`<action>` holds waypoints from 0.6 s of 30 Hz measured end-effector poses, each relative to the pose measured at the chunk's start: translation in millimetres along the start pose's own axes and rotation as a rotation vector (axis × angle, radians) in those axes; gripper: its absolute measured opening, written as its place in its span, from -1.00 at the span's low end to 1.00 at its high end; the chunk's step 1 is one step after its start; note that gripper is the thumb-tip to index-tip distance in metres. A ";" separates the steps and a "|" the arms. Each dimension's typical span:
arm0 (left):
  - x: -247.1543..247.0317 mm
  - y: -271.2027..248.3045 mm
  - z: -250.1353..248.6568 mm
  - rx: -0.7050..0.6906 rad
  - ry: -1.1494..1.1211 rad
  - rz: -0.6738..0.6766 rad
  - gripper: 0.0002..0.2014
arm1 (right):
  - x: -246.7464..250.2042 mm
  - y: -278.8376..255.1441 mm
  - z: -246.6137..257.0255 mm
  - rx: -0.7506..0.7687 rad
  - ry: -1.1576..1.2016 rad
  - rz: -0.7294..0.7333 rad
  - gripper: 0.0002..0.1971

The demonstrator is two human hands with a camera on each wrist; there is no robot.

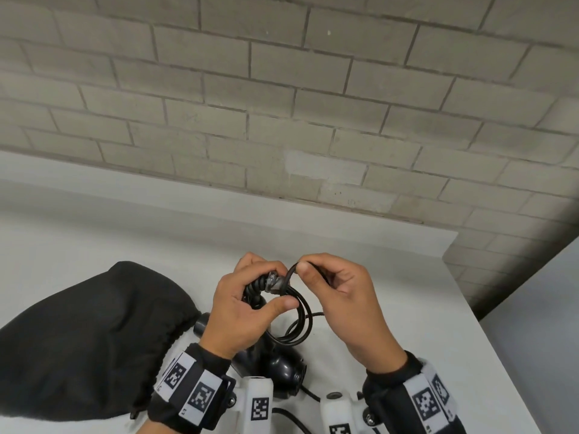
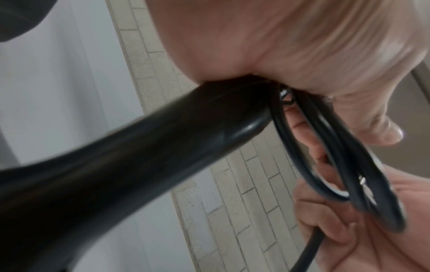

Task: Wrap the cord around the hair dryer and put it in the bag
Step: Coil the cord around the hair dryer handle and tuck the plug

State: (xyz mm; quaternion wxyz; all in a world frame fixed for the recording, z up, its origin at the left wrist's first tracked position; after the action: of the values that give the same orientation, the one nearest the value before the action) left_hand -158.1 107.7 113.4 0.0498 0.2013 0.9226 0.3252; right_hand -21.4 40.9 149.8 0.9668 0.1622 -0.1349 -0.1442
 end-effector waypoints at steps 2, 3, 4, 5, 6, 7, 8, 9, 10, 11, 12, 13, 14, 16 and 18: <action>0.4 -0.7 -0.1 -0.003 0.002 -0.019 -0.65 | 1.7 -1.3 -9.1 -0.069 0.042 -0.034 -0.86; 0.5 -1.0 -0.4 -0.005 0.004 -0.025 -0.65 | 2.1 -2.5 -13.5 -0.097 0.059 -0.047 -0.87; 0.6 -1.2 -0.7 -0.007 0.007 -0.031 -0.65 | 2.0 -4.1 -16.9 -0.117 0.073 -0.054 -0.88; 0.8 -1.7 -1.1 -0.010 0.009 -0.036 -0.66 | 1.9 -6.1 -19.5 -0.130 0.084 -0.062 -0.89; 0.9 -2.1 -1.7 -0.015 0.011 -0.042 -0.66 | 2.0 -7.8 -21.1 -0.137 0.097 -0.076 -0.90; 1.0 -2.4 -2.2 -0.021 0.012 -0.047 -0.66 | 2.5 -9.2 -22.1 -0.139 0.106 -0.095 -0.92; 1.2 -2.9 -2.5 -0.026 0.013 -0.051 -0.65 | 2.7 -10.3 -22.7 -0.140 0.108 -0.114 -0.94; 1.5 -3.3 -2.7 -0.030 0.015 -0.056 -0.64 | 2.4 -11.6 -23.4 -0.144 0.101 -0.127 -0.94; 1.8 -3.8 -2.9 -0.033 0.016 -0.062 -0.63 | 1.6 -13.0 -24.1 -0.152 0.086 -0.133 -0.94; 2.0 -4.3 -2.9 -0.036 0.015 -0.067 -0.63 | 0.5 -14.2 -25.6 -0.157 0.063 -0.138 -0.94; 2.2 -4.8 -3.0 -0.039 0.012 -0.071 -0.62 | -0.5 -15.8 -26.6 -0.155 0.030 -0.141 -0.92; 2.5 -5.4 -3.1 -0.043 0.011 -0.077 -0.61 | -1.9 -17.8 -27.0 -0.142 -0.001 -0.138 -0.89; 2.9 -6.1 -3.4 -0.048 0.010 -0.085 -0.60 | -4.8 -20.4 -26.4 -0.122 -0.009 -0.121 -0.85; 4.2 -7.4 -3.5 -0.057 0.014 -0.108 -0.60 | -13.1 -28.1 -24.8 -0.087 0.040 -0.053 -0.77; 5.4 -7.6 -3.5 -0.054 0.017 -0.125 -0.63 | -21.6 -34.8 -24.4 -0.080 0.055 0.030 -0.80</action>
State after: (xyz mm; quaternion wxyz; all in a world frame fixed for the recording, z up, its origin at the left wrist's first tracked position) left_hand -166.4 102.5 111.6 0.0677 0.1391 0.9247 0.3480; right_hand -42.1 23.0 110.7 0.9779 0.1254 -0.1047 -0.1302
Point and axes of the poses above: each hand's wrist, its own y-axis towards the middle knuckle, its own x-axis out of the back of the hand, z = x × y, the point moved 7 cm from there along y, towards the middle knuckle, and after that the axes turned 3 degrees about -y, right-handed, at the moved point
